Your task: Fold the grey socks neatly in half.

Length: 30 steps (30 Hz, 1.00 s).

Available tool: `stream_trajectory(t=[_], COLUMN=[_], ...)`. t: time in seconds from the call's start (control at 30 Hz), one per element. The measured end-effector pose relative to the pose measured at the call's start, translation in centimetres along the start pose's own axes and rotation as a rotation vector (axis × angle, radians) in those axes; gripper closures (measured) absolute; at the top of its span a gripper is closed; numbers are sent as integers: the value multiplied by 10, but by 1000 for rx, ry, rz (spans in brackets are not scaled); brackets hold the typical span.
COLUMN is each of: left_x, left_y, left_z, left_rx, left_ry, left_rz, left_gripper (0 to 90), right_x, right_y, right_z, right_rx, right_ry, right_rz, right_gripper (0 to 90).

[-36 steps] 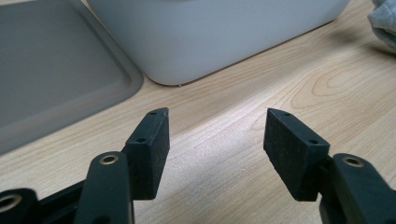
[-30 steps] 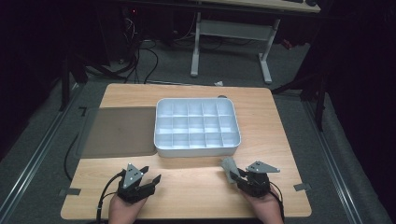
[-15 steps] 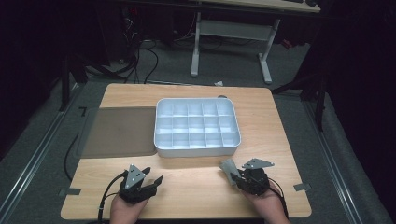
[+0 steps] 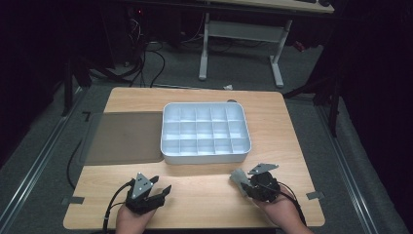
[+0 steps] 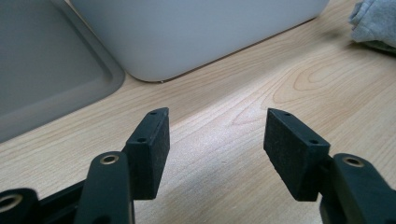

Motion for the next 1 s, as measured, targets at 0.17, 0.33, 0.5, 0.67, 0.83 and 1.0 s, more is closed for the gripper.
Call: stream_trajectory(t=[0.17, 0.33, 0.5, 0.67, 0.83, 1.0], left_x=[0, -1, -1, -1, -1, -2], left_y=[0, 0, 0, 0, 1, 1], left_z=[0, 0, 0, 0, 0, 0], left_rx=[6, 6, 6, 6, 6, 6], left_ry=[4, 6, 5, 8, 6, 9], left_rz=[1, -1, -2, -1, -2, -2], left_gripper=[414, 413, 413, 413, 413, 413], right_x=[-4, -7, -7, -2, 4, 10], right_y=[-1, -2, -2, 10, 25, 37], right_z=[-2, -5, -7, -17, -34, -47], right_rx=[-46, -68, -74, -57, -21, -8], right_ry=[24, 43, 38, 18, 12, 4], right_rz=[-6, -7, -15, -19, -17, -14], right_gripper=[704, 704, 704, 705, 705, 704])
Point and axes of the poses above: each handheld gripper's, and its own axes: y roughly backward along the jaws, z roughly out of its underside, x roughly to its right, the point moved 6 cm from there along -y, roughly forward along the jaws, and after that the axes turned 2 degrees about x, right-handed, at the moved point
